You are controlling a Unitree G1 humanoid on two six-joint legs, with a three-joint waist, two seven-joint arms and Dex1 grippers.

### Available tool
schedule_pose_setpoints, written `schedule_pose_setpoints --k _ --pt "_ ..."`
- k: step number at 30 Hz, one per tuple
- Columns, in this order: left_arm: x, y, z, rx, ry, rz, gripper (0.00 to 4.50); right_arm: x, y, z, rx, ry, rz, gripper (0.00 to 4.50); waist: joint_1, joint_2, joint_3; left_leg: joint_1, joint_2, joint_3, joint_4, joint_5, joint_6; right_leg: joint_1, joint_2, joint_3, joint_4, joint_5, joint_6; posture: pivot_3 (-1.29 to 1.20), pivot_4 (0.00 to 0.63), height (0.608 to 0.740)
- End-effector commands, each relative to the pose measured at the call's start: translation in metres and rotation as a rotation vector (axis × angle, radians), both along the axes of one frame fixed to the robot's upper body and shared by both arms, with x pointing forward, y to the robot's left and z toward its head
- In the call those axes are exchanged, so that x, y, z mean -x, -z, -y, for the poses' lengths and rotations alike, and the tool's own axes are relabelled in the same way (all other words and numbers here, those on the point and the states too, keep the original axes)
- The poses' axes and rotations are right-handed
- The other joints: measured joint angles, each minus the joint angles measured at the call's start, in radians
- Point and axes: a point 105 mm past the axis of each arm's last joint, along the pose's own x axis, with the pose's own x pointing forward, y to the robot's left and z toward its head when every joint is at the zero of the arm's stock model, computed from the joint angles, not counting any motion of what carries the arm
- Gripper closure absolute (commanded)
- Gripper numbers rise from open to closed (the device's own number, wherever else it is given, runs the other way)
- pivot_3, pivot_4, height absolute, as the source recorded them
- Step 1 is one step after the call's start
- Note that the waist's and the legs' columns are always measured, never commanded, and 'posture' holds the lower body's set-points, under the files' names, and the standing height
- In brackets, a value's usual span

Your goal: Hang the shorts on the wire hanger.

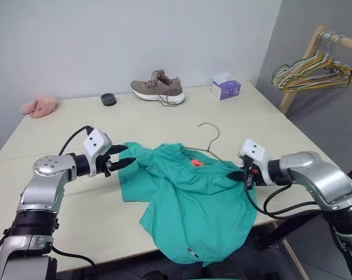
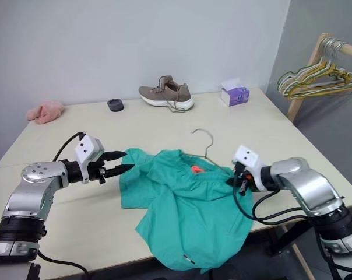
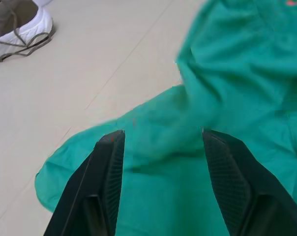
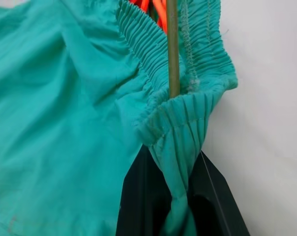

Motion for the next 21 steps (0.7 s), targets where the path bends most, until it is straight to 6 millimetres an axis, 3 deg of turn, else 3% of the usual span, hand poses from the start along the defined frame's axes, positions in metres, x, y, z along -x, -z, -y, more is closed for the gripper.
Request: schedule_pose_setpoints --k 1,5,9,13,16,21 --pt "0.011 -0.016 0.026 0.102 0.12 -0.02 1.34 0.008 -0.003 0.029 -0.005 0.149 0.026 4.5 0.003 -0.002 -0.002 0.0 0.0 -0.001 0.0 0.0 0.0 0.0 0.0 -0.001 0.0 0.0 0.0 -0.28 0.0 0.74" --pt "0.031 -0.031 0.073 0.204 0.323 -0.083 0.11 0.02 -0.001 0.062 -0.012 0.335 0.037 4.5 0.002 -0.002 -0.001 -0.002 -0.001 0.0 0.001 0.0 0.0 0.0 0.0 -0.001 0.0 0.0 0.0 -0.32 0.0 0.74" --pt "0.044 -0.043 0.103 0.22 0.484 -0.12 0.05 0.036 0.002 0.09 -0.023 0.509 0.034 4.5 -0.018 -0.002 -0.002 0.0 0.0 0.002 0.002 0.0 0.0 0.002 0.001 0.001 0.0 0.0 0.0 -0.36 0.0 0.74" --pt "0.04 -0.044 0.122 0.16 0.558 -0.079 0.05 0.051 0.007 0.123 -0.021 0.721 0.048 4.5 -0.049 0.001 -0.003 0.003 0.001 0.002 0.002 0.0 0.0 0.004 0.005 0.001 0.0 0.0 0.0 -0.39 0.0 0.74" --pt "0.039 -0.049 0.141 0.156 0.634 -0.043 0.05 0.066 0.006 0.174 0.02 1.021 0.065 4.5 -0.078 0.004 -0.005 0.003 0.001 0.004 0.001 0.0 0.0 0.004 0.009 0.003 0.0 0.0 0.0 -0.42 0.0 0.74" --pt "0.043 -0.057 0.171 0.187 0.74 0.004 0.05 0.099 -0.007 0.243 0.098 1.372 0.088 4.5 -0.116 0.004 -0.005 0.001 0.0 0.005 0.001 0.0 0.0 0.003 0.008 0.005 -0.002 -0.001 0.001 -0.48 0.0 0.74"
